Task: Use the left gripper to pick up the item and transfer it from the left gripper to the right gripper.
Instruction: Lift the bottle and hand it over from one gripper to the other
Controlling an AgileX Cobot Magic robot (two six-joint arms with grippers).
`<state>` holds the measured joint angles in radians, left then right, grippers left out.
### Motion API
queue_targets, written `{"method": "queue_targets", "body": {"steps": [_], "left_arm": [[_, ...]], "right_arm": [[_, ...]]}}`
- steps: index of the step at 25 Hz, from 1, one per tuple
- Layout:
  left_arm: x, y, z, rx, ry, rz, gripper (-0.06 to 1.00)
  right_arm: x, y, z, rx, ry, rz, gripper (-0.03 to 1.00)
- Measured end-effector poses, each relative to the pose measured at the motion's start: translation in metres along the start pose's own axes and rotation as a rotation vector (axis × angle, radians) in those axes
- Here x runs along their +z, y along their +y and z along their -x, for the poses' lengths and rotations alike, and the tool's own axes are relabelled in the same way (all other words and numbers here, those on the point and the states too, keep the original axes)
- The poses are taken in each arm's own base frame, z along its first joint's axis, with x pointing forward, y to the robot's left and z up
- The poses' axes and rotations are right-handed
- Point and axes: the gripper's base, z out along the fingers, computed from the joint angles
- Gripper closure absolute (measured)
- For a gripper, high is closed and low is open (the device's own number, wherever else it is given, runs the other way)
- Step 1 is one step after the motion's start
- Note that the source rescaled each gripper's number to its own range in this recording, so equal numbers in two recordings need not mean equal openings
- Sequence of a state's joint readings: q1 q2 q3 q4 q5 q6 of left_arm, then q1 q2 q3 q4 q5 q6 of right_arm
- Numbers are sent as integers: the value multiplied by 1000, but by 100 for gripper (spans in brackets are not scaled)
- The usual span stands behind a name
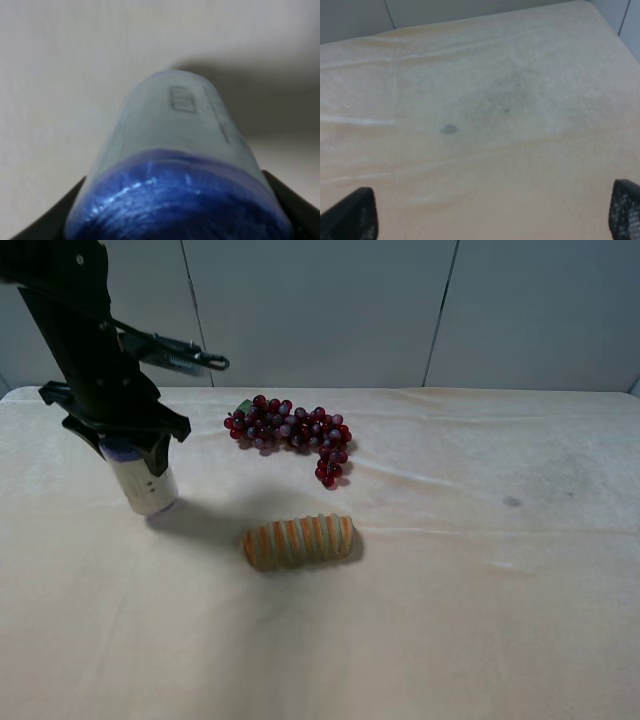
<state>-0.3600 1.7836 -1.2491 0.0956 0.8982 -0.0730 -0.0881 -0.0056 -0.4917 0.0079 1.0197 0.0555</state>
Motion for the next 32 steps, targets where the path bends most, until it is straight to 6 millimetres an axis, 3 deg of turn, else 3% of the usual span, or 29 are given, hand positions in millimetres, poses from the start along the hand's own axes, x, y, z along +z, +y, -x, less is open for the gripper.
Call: {"method": "queue_targets", "body": {"steps": [5, 9, 16, 23, 28, 32], "left_arm": [[-57, 0, 12, -48, -164, -54, 94], [-71, -8, 8, -92, -165, -154, 94], [-71, -36, 17, -114, -215, -430, 94], [-39, -82, 28, -81, -172, -639, 94], [-29, -106, 32, -86, -171, -777, 94], [-27, -112, 35, -97, -186, -860, 94]], "right_arm": [[0, 0, 0, 0, 0, 0, -3], [0, 0, 0, 0, 0, 0, -3], [0, 0, 0, 0, -2, 0, -3], [0, 0, 0, 1, -2, 1, -3], [1, 1, 0, 5, 10, 8, -3], [10, 5, 23, 2, 95, 39, -3]]}}
